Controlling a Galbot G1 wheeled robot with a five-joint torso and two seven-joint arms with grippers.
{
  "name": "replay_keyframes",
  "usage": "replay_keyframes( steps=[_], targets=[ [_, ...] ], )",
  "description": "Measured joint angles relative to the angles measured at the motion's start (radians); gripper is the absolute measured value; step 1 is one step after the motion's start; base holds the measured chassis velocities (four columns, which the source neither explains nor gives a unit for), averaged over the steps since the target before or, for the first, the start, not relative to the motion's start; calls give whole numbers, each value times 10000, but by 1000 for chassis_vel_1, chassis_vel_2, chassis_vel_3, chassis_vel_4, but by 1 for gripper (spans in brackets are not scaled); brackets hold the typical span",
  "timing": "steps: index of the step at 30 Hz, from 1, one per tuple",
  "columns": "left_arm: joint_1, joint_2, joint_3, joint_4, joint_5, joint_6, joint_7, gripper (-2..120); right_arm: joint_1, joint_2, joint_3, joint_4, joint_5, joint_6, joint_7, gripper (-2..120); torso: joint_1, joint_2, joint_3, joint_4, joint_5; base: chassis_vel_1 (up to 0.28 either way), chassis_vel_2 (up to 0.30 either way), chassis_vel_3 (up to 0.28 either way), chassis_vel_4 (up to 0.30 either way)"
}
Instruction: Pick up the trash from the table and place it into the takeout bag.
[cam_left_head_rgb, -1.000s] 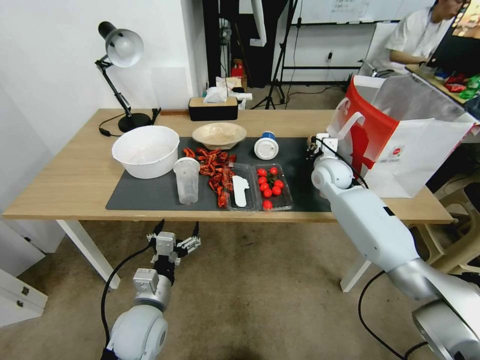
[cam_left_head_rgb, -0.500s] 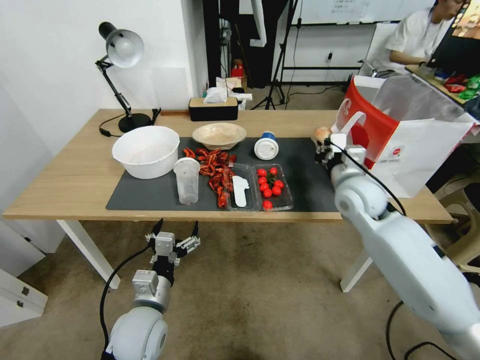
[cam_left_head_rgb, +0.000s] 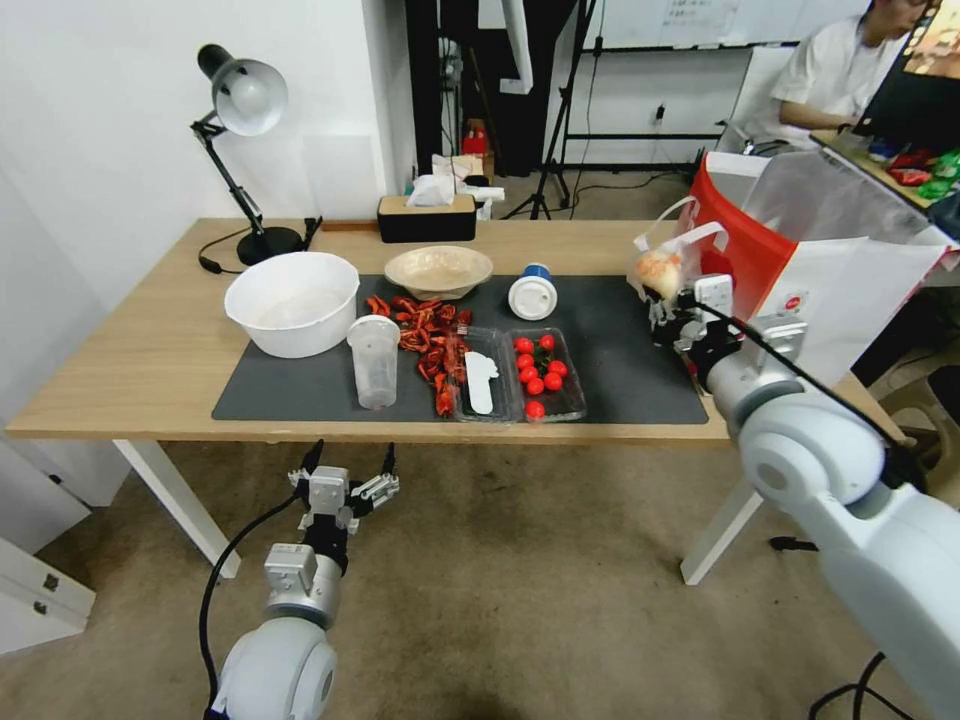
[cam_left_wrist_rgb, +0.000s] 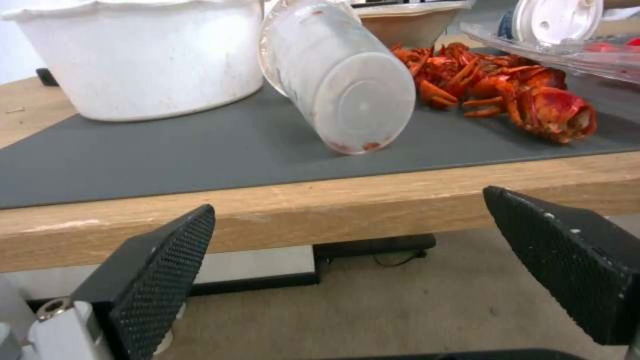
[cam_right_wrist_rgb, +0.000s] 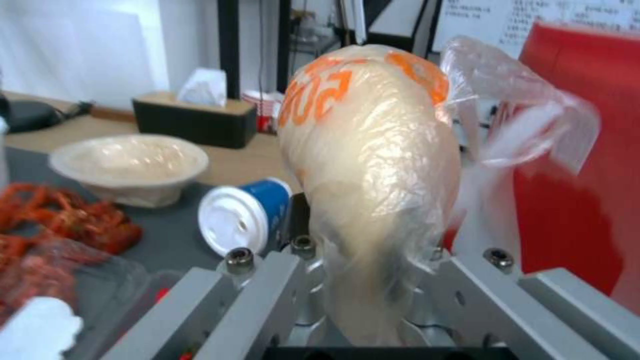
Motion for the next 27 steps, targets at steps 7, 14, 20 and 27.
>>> replay_keyframes(
  steps=[7, 14, 20, 27],
  targets=[
    [6, -32, 40, -4, 34, 1, -9, 100, -13, -411, 319, 562, 423, -104, 83, 7, 0, 0, 0, 1, 0, 0, 0, 0, 0],
    [52, -42, 27, -65, 42, 6, -15, 100, 359, -743, 490, 657, 535, 160, 559, 7, 0, 0, 0, 0, 1, 0, 0, 0, 0],
    [97, -41, 13, -134, 42, 9, -17, 100, 1426, -1120, 656, -1, 1236, 454, 1341, 7, 2, -1, 0, 1, 0, 0, 0, 0, 0],
    [121, -71, 93, -145, 45, 12, -15, 100, 2539, -1491, 663, -1808, 2048, 702, 1750, 7, 3, -1, 1, 1, 0, 0, 0, 0, 0]
  ],
)
